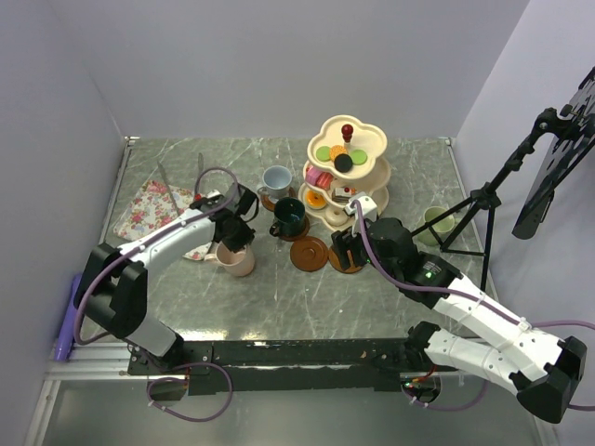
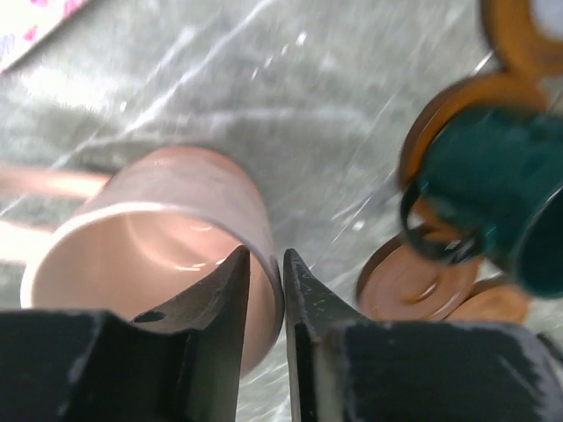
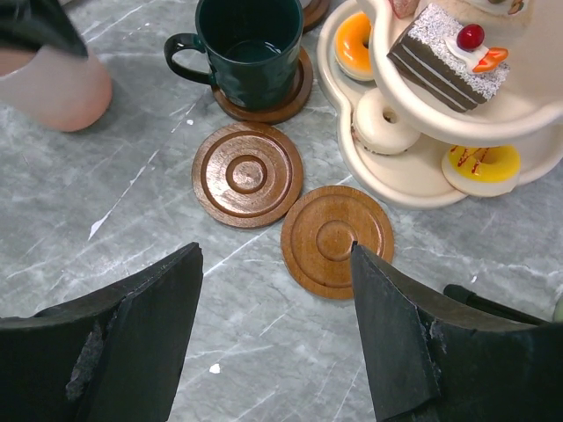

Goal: Serve the afternoon tea
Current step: Pick up the cup at the center of the board.

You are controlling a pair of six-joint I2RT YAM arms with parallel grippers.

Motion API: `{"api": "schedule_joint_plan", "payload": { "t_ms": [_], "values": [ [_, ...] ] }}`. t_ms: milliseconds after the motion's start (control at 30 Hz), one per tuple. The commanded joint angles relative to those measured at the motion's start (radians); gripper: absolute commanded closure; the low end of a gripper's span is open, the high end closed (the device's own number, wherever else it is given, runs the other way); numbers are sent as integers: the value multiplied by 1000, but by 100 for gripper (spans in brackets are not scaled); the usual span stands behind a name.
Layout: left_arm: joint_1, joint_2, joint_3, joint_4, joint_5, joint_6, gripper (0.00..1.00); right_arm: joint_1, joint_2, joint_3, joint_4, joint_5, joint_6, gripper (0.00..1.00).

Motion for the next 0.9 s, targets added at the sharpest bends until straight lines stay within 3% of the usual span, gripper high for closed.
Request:
{"api": "schedule_joint_plan", "payload": {
  "t_ms": [0,167,300,400,567,733,867],
  "values": [
    [34,27,55,65,-11,-23,72,-8,-1,5,42,19,-5,25],
    [39,65,108,57,-14,130,57,-10,2,13,39,30,-21,25],
    [39,40,130,92,52,354,33,-13,-1,-4,43,28,-16,25],
    [32,53,159,22,64,472,30,-16,5,-4,50,25,-16,25],
    [5,40,159,-44,61,566,32,-19,24,5,56,19,-24,25],
    [-52,63,153,-96,18,589,41,-21,25,8,54,16,-22,25],
    [-105,77,142,-64,40,621,61,-22,25,8,50,16,-18,25]
  ]
}}
